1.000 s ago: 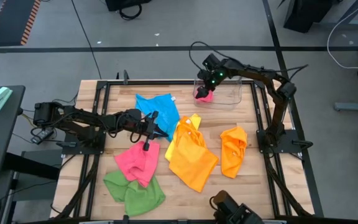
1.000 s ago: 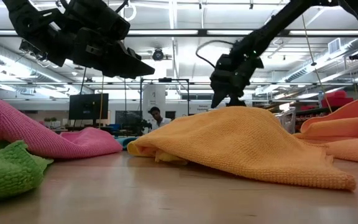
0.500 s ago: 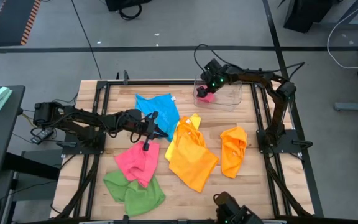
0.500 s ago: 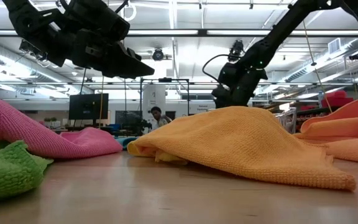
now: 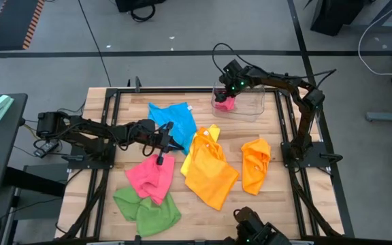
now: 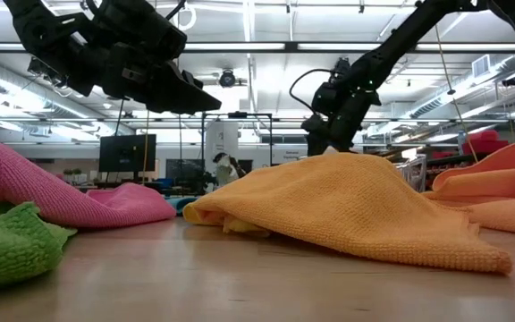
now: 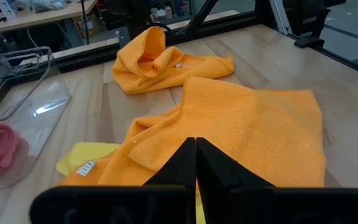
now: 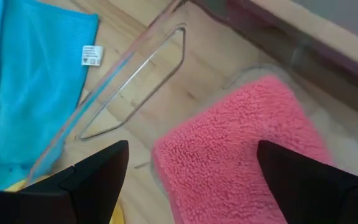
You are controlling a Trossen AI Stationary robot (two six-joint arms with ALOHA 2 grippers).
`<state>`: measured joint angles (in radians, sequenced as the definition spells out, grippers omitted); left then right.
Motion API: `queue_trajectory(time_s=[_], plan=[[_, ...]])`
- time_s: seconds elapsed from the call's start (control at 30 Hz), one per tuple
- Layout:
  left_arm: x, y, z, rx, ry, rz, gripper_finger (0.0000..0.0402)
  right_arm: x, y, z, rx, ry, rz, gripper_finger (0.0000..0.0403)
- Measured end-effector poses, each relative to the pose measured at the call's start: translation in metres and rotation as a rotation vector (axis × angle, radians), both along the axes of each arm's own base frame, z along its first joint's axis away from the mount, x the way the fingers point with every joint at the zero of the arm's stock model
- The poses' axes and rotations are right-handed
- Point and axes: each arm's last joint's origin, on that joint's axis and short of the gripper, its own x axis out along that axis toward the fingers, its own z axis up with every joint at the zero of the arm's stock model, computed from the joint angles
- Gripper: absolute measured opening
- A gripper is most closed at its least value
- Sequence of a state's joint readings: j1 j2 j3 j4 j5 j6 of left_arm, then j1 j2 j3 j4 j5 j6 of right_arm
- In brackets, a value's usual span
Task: Fold microfiber towels
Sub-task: Put the folded top pink microfiber cloth into the transparent bin, then fold the right orange microfiber cloth
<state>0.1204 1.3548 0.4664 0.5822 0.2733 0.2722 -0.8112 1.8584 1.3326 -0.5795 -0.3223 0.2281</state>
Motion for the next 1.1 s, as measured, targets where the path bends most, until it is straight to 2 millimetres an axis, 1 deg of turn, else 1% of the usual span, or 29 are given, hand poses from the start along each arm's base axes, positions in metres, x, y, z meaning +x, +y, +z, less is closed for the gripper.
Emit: queue_trajectory(time_s=[0.13,0.23,0.3,0.4,0.5,0.7,0.77,0.87,0.93,1.0,1.1], plan=[[0.000,0.000,0.000,-0.001,0.005,0.000,0.0020,0.001,-0.001,0.014,-0.010,0.023,0.047,0.0365],[0.000,0.000,0.000,-0.001,0.005,0.000,0.0026,0.004,0.001,0.025,-0.033,0.042,0.125,0.0365],[0.000,0.000,-0.001,-0.001,0.007,0.000,0.0027,0.009,0.007,0.033,-0.050,0.053,0.187,0.0365],[0.000,0.000,-0.001,-0.002,0.013,0.000,0.0023,0.015,0.023,0.043,-0.061,0.081,0.284,0.0365],[-0.001,0.000,-0.002,-0.002,0.018,-0.001,0.0017,0.021,0.045,0.057,-0.106,0.080,0.376,0.0365],[-0.001,0.000,-0.002,-0.001,0.019,0.000,0.0016,0.036,0.095,0.087,-0.239,0.052,0.484,0.0365],[-0.001,0.000,-0.002,-0.001,0.019,0.000,0.0020,0.042,0.111,0.092,-0.264,0.049,0.524,0.0365],[-0.001,0.000,-0.002,-0.001,0.018,0.000,0.0024,0.050,0.135,0.092,-0.242,0.055,0.582,0.0365],[-0.001,0.000,-0.002,-0.001,0.018,-0.001,0.0024,0.051,0.152,0.090,-0.204,0.100,0.614,0.0365],[-0.001,0.000,-0.002,-0.004,0.018,0.001,0.0020,0.050,0.170,0.085,-0.176,0.190,0.623,0.0365],[-0.001,0.000,-0.002,-0.026,0.022,0.007,0.0015,0.045,0.198,0.072,-0.147,0.339,0.612,0.0365]])
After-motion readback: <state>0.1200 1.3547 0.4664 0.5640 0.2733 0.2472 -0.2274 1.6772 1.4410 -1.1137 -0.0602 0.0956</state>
